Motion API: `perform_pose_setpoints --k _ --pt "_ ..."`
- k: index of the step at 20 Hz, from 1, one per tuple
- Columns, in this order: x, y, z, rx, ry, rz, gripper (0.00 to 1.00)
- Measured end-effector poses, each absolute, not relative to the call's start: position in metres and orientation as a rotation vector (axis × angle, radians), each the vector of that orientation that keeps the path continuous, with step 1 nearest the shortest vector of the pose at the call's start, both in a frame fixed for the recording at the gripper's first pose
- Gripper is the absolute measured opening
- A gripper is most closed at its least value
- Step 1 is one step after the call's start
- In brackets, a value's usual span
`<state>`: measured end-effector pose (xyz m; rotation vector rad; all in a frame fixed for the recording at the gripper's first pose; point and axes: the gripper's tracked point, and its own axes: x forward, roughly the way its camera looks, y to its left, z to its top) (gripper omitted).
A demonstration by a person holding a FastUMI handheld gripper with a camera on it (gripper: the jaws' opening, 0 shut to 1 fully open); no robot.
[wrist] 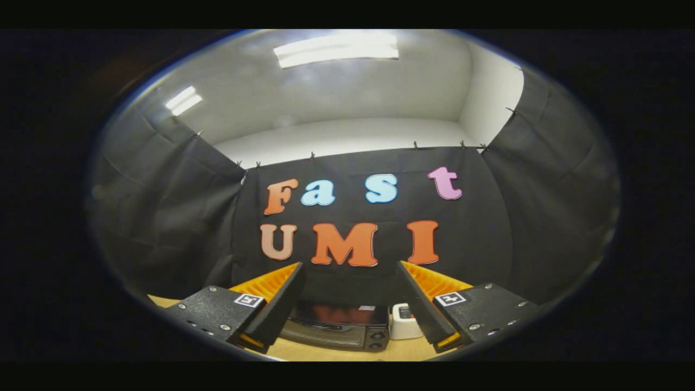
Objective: Open the toaster oven, put the food inside, and close the toaster oven door.
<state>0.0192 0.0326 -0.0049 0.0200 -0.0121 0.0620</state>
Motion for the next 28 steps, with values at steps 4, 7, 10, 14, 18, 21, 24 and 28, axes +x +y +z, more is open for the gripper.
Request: perform_pose_setpoints --k 4,7,10,14,18,21,24,28 --pt "0.026 0.046 -0.011 0.015 -0.027 0.081 0.99" --pt "0.034 0.057 -0.030 0.016 -0.011 0.091 0.99" --pt "0.040 0.067 -0.059 0.039 0.049 0.114 0.99" --pt "0.050 0.074 -0.093 0.025 0.107 0.115 0.99" --pt "0.069 0.099 -0.134 0.030 0.155 0.142 0.99" --pt "0.082 0.112 -0.174 0.010 0.198 0.128 0.99" --pt "0.096 0.126 -0.202 -0.013 0.232 0.135 0.99" --pt "0.113 0.123 -0.246 -0.018 0.309 0.102 0.99"
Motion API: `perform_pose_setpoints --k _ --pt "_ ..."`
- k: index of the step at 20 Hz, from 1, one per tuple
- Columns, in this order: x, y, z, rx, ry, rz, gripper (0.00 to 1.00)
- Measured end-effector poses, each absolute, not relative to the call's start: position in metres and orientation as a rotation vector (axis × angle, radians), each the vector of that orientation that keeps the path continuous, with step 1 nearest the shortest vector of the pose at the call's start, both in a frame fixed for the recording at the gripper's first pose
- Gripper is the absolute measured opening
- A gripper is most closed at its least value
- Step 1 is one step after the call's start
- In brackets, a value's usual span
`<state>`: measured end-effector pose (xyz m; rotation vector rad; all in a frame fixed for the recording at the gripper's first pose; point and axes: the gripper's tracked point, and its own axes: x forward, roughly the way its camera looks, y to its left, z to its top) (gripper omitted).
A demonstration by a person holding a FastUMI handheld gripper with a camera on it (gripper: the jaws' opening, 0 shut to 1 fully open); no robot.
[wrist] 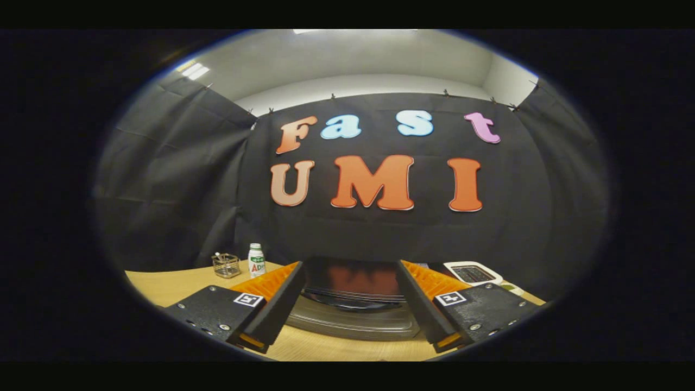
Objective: Open the toaster oven, put the food inside, and close the toaster oven door.
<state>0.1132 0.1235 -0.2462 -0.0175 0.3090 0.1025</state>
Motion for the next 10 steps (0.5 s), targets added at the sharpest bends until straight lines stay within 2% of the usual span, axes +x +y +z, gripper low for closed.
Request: perform_pose_setpoints --k 10 --pt "0.134 0.129 -0.309 0.012 0.416 0.076 0.99"
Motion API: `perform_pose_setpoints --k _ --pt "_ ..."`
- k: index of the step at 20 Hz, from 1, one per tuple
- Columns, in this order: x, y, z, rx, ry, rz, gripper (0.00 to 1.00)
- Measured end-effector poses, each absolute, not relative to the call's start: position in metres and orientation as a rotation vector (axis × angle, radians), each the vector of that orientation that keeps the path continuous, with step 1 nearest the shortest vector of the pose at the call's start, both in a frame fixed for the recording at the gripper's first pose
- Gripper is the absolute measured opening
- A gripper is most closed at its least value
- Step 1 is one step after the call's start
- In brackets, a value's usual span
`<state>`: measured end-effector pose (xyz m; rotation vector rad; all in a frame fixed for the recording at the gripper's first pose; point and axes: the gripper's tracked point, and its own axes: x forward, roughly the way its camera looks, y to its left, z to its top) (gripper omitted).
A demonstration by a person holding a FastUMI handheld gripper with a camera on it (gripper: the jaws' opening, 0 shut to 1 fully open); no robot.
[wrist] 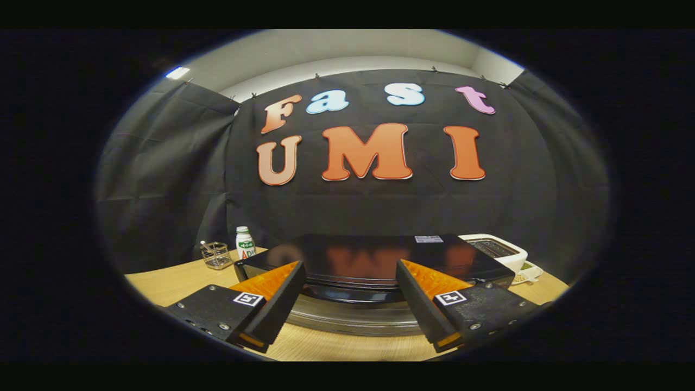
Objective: Open the toaster oven, put the food inside, and close the toaster oven door.
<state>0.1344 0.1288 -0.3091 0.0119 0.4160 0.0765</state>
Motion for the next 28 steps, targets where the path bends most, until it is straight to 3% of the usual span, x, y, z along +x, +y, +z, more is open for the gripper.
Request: perform_pose_setpoints --k 4,7,16,28 --pt "0.128 0.132 -0.317 0.023 0.427 0.077 0.99" --pt "0.126 0.134 -0.314 0.038 0.403 0.082 0.93" --pt "0.076 0.132 -0.305 0.057 0.418 0.144 0.67" --pt "-0.008 0.138 -0.325 -0.027 0.467 0.212 0.66"
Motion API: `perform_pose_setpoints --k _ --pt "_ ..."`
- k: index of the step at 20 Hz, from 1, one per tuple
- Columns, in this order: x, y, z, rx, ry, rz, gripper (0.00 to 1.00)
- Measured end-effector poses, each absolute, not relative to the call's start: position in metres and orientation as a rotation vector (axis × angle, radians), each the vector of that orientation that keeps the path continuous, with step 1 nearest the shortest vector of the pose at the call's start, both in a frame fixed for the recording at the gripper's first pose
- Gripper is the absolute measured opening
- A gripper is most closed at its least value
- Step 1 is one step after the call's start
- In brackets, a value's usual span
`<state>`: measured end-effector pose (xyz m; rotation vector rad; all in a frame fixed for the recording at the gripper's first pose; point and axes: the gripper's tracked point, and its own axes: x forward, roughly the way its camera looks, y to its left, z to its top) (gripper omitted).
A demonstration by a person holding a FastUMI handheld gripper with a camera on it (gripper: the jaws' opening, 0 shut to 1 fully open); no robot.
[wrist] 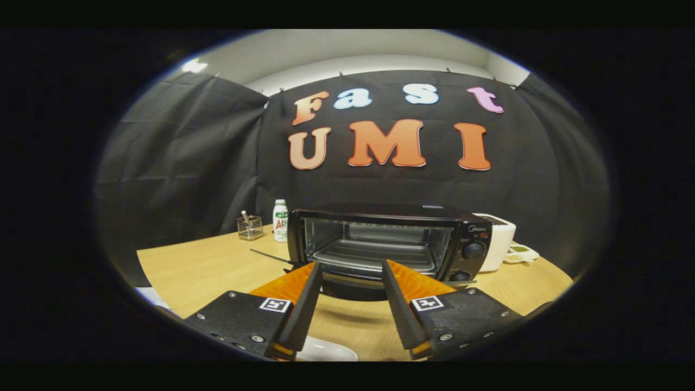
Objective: Open the toaster oven, put the food inside, and close the toaster oven door.
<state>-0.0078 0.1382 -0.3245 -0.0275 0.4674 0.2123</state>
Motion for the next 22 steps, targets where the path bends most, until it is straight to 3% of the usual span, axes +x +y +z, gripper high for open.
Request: perform_pose_setpoints --k 9,18,22 --pt "-0.056 0.136 -0.384 0.076 0.695 0.259 0.68" --pt "-0.074 0.110 -0.391 0.130 0.735 0.235 0.67" --pt "-0.089 0.117 -0.375 0.202 0.738 0.297 0.83"
